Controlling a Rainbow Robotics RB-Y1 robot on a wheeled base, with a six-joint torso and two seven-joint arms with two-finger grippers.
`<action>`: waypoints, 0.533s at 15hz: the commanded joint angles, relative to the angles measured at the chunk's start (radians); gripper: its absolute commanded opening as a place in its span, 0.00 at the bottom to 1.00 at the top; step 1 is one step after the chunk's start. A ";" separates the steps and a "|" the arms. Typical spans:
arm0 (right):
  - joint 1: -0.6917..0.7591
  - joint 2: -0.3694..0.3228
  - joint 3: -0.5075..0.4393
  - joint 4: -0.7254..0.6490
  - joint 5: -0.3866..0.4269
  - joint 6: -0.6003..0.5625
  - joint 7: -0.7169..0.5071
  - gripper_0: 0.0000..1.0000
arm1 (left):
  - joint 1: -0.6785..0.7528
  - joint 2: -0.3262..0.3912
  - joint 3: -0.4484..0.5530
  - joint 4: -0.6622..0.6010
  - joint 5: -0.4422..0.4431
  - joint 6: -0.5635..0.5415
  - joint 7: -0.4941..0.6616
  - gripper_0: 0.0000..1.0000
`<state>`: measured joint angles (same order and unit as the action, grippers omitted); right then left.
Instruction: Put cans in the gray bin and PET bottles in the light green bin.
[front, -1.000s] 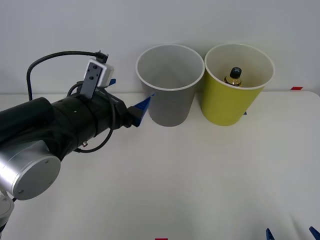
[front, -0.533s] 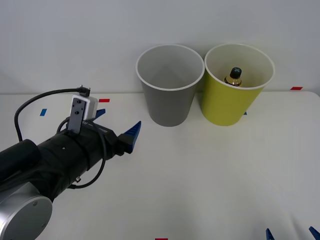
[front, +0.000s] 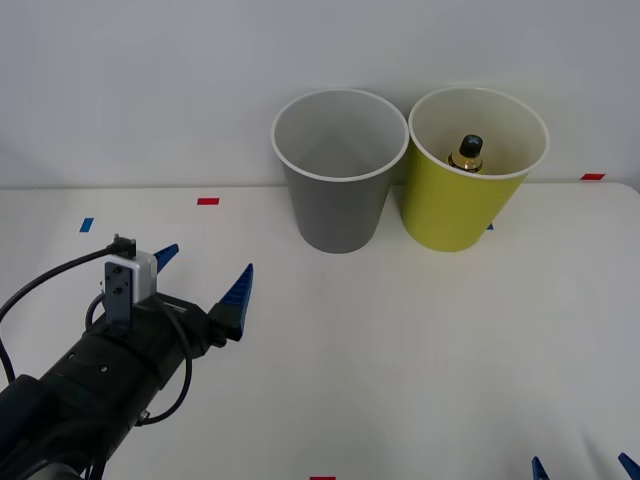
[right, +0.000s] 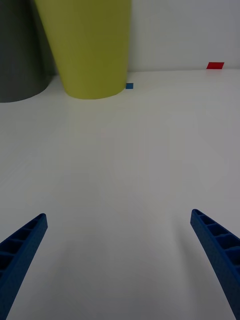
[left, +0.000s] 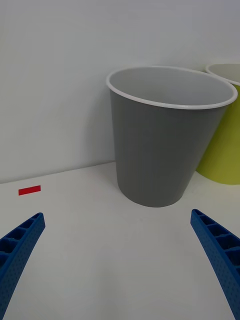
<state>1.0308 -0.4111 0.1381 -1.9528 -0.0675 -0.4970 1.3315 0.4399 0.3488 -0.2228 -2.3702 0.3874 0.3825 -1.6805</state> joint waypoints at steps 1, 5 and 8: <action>0.000 0.000 0.000 0.000 0.000 0.000 0.000 1.00 | 0.092 0.002 -0.064 0.154 -0.094 -0.261 -0.004 1.00; 0.000 0.000 0.000 0.000 0.000 0.000 0.000 1.00 | 0.166 0.004 -0.105 0.286 -0.180 -0.465 0.001 1.00; 0.000 0.000 0.000 0.000 0.000 0.000 0.000 1.00 | 0.218 0.015 -0.119 0.373 -0.205 -0.587 -0.008 1.00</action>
<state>1.0308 -0.4111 0.1381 -1.9528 -0.0675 -0.4970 1.3315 0.6364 0.3588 -0.3367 -2.0201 0.1941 -0.1773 -1.6854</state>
